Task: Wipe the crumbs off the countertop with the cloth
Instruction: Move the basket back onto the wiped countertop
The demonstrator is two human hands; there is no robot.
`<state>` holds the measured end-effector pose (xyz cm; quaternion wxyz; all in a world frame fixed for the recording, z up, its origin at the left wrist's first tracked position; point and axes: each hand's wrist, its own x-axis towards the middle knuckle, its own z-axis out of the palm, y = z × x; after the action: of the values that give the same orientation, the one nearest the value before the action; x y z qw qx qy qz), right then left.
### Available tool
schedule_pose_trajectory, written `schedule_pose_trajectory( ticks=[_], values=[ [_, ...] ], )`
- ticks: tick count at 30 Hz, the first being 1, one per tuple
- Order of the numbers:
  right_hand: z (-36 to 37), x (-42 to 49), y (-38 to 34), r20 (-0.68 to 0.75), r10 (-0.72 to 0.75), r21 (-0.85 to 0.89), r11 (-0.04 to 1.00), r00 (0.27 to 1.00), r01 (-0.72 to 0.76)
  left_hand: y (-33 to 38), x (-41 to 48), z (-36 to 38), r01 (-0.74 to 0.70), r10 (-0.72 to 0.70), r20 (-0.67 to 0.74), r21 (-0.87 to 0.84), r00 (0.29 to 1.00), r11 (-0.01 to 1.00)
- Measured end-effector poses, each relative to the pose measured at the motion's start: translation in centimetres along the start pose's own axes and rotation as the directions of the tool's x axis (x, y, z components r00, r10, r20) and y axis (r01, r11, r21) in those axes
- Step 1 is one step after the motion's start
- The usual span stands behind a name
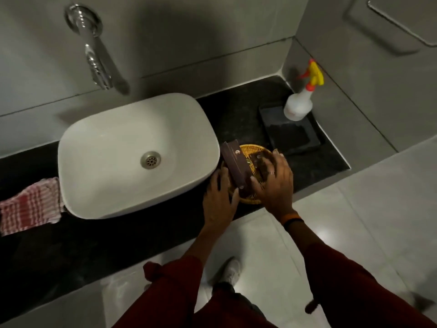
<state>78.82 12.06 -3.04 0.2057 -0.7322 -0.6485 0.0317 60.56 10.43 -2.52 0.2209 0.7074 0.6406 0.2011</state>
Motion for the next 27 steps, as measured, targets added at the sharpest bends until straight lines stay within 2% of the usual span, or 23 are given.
schedule_pose_trajectory(
  ticks=[3, 8, 12, 15, 22, 27],
  values=[
    [0.3, 2.7, 1.9, 0.078, 0.109, 0.033, 0.993, 0.991, -0.112, 2.4, 1.8, 1.4, 0.21, -0.207, 0.036, -0.199, 0.978, 0.957],
    [1.0, 5.0, 3.2, 0.189, 0.267, 0.157, 0.942, 0.945, -0.297, 2.7, 3.9, 1.7, 0.336, -0.347, -0.001, -0.24, 0.938, 0.911],
    [0.6, 4.2, 3.7, 0.06, 0.231, 0.178, 0.955, 0.971, -0.238, 2.0, 4.0, 0.7, 0.347, -0.354, 0.048, -0.354, 0.934, 0.868],
    [0.3, 1.9, 3.3, 0.031, 0.285, 0.234, 0.93, 0.958, -0.285, 1.0, 2.4, 0.2, 0.327, -0.327, 0.071, -0.408, 0.942, 0.852],
    [-0.5, -7.0, -2.6, 0.141, 0.35, 0.238, 0.896, 0.926, -0.375, -5.3, -6.5, -2.7, 0.288, -0.299, 0.032, -0.378, 0.954, 0.88],
    [1.4, -14.2, -11.5, 0.195, 0.248, 0.296, 0.907, 0.949, -0.298, -14.3, -13.8, -8.1, 0.338, -0.347, 0.05, -0.4, 0.936, 0.852]
  ],
)
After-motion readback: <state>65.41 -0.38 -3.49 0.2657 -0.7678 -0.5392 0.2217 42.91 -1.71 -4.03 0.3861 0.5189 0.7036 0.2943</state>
